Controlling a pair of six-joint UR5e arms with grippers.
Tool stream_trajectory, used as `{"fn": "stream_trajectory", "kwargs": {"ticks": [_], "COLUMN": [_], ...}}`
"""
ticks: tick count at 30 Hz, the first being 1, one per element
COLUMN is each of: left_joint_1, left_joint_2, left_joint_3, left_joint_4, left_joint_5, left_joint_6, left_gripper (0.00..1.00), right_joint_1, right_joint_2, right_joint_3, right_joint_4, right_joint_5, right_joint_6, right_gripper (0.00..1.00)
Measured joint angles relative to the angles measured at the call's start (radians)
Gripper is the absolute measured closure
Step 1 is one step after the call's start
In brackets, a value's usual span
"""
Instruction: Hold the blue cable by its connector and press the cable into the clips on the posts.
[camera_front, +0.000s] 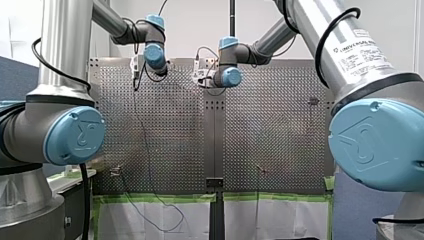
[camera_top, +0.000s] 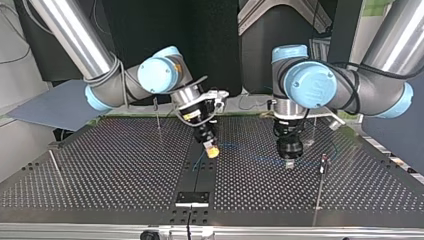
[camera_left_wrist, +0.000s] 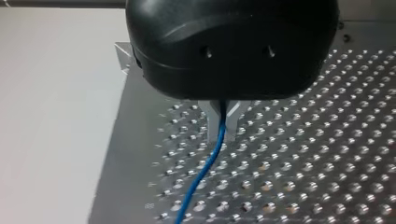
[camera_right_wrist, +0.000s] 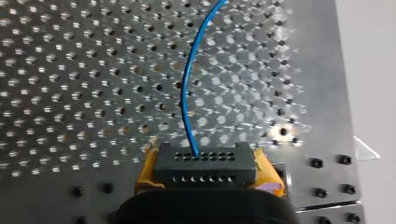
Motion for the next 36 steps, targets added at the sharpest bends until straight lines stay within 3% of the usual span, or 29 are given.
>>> {"fn": "stream_trajectory", "kwargs": {"ticks": [10,18,21,24,29,36], "left_joint_1": [-0.037,-0.054,-0.063,-0.071,-0.085,-0.104], "left_joint_2": [-0.07,-0.084,-0.085,-0.085,-0.086,-0.098], "left_joint_3": [-0.022,-0.056,-0.077,-0.101,-0.146,-0.21], "left_joint_4": [0.003,0.03,0.051,0.075,0.12,0.183], "left_joint_5": [-0.026,-0.041,-0.046,-0.05,-0.053,-0.049], "left_joint_6": [-0.01,-0.029,-0.042,-0.046,-0.046,-0.044], "left_gripper": [1.0,1.0,1.0,1.0,1.0,1.0], "right_joint_1": [0.001,-0.013,-0.016,-0.018,-0.021,-0.021], "right_joint_2": [0.0,0.0,0.0,0.001,0.005,0.047], "right_joint_3": [0.058,0.121,0.147,0.172,0.216,0.276], "right_joint_4": [-0.006,-0.024,-0.043,-0.067,-0.11,-0.17], "right_joint_5": [0.015,0.075,0.098,0.109,0.13,0.138], "right_joint_6": [-0.004,-0.058,-0.066,-0.063,-0.041,-0.043], "right_gripper": [1.0,1.0,1.0,1.0,1.0,1.0]}}
